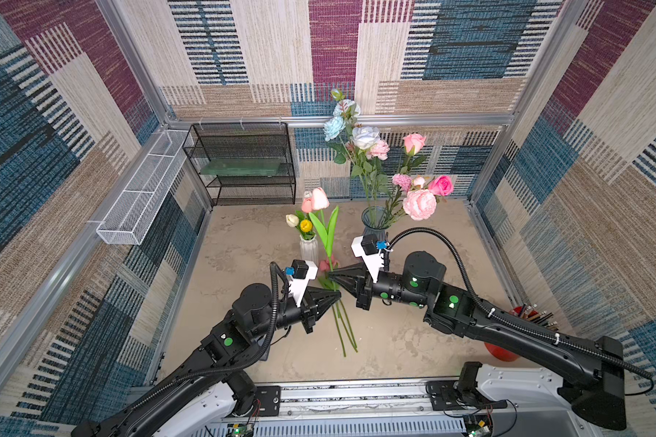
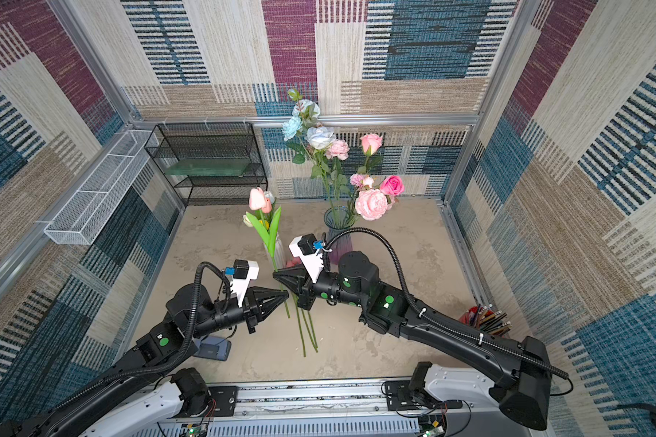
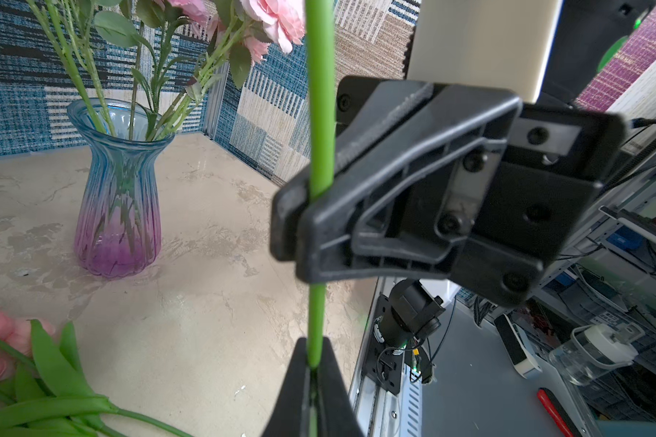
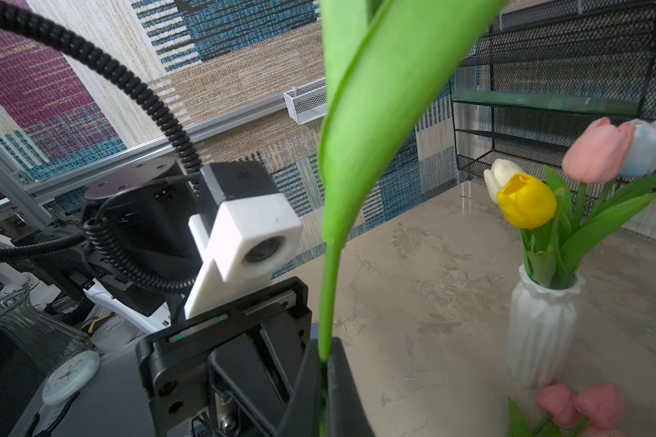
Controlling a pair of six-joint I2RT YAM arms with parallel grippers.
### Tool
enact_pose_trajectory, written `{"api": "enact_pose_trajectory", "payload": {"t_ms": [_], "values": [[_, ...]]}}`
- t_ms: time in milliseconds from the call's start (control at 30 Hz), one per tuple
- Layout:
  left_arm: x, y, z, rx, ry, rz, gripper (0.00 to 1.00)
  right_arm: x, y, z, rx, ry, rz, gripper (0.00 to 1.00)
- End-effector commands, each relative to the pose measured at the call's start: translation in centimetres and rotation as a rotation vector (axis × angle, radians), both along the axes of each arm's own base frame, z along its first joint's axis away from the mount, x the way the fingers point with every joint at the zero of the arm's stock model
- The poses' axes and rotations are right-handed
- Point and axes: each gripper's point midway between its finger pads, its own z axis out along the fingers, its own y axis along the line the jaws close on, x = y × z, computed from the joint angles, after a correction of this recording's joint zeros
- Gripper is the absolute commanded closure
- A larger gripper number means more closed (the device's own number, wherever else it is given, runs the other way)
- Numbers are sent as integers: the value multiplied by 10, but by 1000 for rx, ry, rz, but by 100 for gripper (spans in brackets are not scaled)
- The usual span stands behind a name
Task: Pick out pink flowers from the vase
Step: Pick up the flower from the vase, then place the flower at the center of the board.
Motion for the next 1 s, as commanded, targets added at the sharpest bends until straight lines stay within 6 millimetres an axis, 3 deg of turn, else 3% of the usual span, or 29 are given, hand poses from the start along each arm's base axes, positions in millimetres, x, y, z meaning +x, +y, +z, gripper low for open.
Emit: {"api": "enact_pose_trajectory", "payload": {"t_ms": [0,133,267,533,700,867,967], "values": [[-4,1,1,7,14,-11,73,7,-6,13,27,-27,-42,97],[-4,15,-7,85,-1,42,64,15,-14,-3,-26,-6,-97,99],[-5,39,-12,187,-25,122,59,26,-33,-40,-94,68,-187,100],[-22,83,-5,329,-113,197,55,40,-71,-177,-349,384,-366,100],[-25,95,-16,380,-127,220,55,43,-84,-238,-449,517,-432,100],[-25,97,-44,423,-111,221,55,58,-93,-273,-471,626,-458,100],[-26,98,-42,411,-126,220,55,72,-98,-288,-493,665,-492,100]]}}
